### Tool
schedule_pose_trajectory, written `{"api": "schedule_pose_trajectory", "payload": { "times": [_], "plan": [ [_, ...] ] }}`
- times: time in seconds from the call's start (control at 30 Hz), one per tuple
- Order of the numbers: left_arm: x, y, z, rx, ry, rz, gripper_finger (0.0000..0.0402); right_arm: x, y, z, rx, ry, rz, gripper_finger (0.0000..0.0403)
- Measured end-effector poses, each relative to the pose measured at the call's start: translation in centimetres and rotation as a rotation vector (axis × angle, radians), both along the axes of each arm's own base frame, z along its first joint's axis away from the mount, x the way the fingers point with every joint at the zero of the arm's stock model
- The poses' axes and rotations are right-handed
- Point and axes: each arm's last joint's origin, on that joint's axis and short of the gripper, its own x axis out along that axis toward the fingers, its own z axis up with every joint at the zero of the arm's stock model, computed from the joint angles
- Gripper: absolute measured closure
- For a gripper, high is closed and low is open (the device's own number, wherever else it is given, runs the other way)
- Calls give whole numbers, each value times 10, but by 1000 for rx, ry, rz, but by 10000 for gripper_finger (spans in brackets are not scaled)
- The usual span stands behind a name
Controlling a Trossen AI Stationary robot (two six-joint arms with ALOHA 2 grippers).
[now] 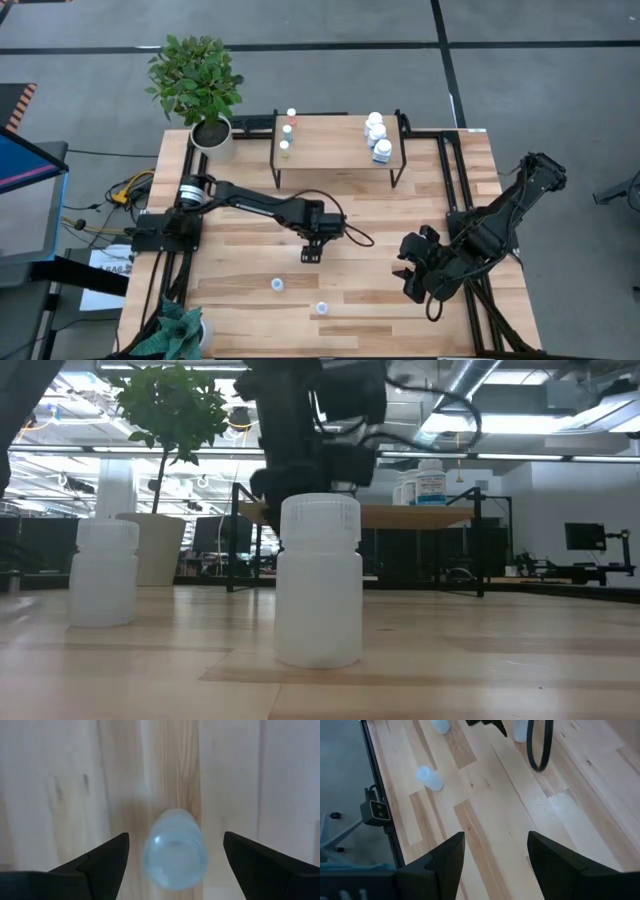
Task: Pick and place medicine bottles onto shelf by color
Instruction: Put the top right transparent pill bottle on the shelf
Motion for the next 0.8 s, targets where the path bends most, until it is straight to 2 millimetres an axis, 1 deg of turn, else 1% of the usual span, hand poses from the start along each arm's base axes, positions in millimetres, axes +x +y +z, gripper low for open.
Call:
{"api": "schedule_pose_trajectory", "payload": {
  "times": [0.1, 0.3, 0.4, 0.57, 0.7, 0.8],
  "plan": [
    [1, 0, -9, 0, 21, 4, 90, 0, 0, 0, 1, 1, 0, 163],
    [2, 0, -9, -2, 21, 15, 108, 0, 0, 0, 0, 2, 0, 163],
    [2, 0, -8, -3, 17, 17, 122, 0, 0, 0, 0, 2, 0, 163],
    [7, -1, 2, -11, -14, 19, 143, 0, 0, 0, 0, 2, 1, 163],
    [9, -1, 7, -4, -25, -10, 151, 0, 0, 0, 0, 2, 0, 163],
    [7, 0, 6, 9, 6, -34, 154, 0, 0, 0, 0, 2, 1, 163]
  ]
}}
